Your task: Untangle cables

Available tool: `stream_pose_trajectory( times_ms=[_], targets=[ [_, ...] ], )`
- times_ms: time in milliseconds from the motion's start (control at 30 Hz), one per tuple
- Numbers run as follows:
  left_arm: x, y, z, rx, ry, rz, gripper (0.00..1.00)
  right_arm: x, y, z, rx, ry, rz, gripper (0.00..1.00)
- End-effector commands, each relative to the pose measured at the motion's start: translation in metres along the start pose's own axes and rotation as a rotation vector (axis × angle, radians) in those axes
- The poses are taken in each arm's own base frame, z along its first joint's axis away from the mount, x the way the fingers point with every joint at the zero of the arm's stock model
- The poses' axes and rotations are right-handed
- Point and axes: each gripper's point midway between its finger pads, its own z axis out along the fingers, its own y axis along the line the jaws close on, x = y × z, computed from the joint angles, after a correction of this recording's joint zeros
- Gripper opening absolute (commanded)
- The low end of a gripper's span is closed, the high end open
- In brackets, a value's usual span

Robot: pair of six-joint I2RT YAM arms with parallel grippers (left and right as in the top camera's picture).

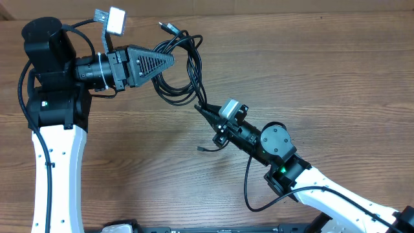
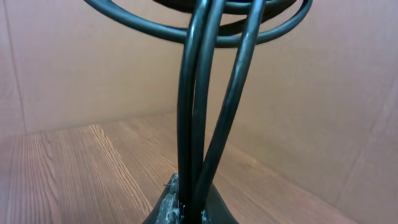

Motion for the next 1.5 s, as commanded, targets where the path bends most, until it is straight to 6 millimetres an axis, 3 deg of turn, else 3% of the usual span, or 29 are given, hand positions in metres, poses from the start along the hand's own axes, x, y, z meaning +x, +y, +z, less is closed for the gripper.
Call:
stream_pose_trajectory(
  times_ms=[0, 167, 267, 367, 467, 600, 833, 1000, 1133, 1300, 1467],
  targets=[
    [-0.001, -0.004, -0.001, 0.003, 0.0, -0.002, 0.04, -0.016, -0.001, 0.003, -0.005, -0.043, 0.015, 0.04],
    [0.0, -0.003, -0.001, 0.003, 0.001, 0.148, 0.04, -0.024, 0.0, 0.0, -0.013, -0.057, 0.208, 0.04],
    [0.004, 0.001, -0.001, -0.004, 0.005, 0.276, 0.04, -0.032, 0.012, -0.007, -0.079, -0.05, 0.274, 0.04],
    [0.011, 0.01, -0.001, -0.032, 0.011, 0.362, 0.04, -0.039, 0.028, -0.022, -0.161, -0.008, 0.312, 0.04],
    [0.018, 0.022, -0.002, -0.087, 0.018, 0.359, 0.04, -0.046, 0.032, -0.039, -0.167, 0.028, 0.34, 0.04],
    [0.033, 0.023, 0.002, -0.077, 0.054, 0.405, 0.04, -0.063, 0.034, -0.06, -0.166, 0.037, 0.374, 0.04],
    [0.061, 0.006, 0.034, 0.028, 0.148, 0.504, 0.04, -0.096, 0.037, -0.07, -0.196, 0.01, 0.412, 0.04],
    [0.078, 0.013, 0.054, -0.025, 0.222, 0.509, 0.04, -0.115, 0.028, -0.07, -0.16, -0.029, 0.43, 0.04],
    [0.087, 0.009, 0.058, -0.002, 0.245, 0.483, 0.04, -0.105, -0.003, -0.066, 0.006, -0.02, 0.439, 0.04],
    [0.09, 0.001, 0.058, 0.045, 0.245, 0.468, 0.04, -0.093, -0.024, -0.061, 0.123, -0.008, 0.443, 0.04],
    [0.094, -0.023, 0.055, 0.193, 0.224, 0.486, 0.04, -0.074, -0.027, -0.048, 0.135, 0.035, 0.45, 0.04]
  ],
)
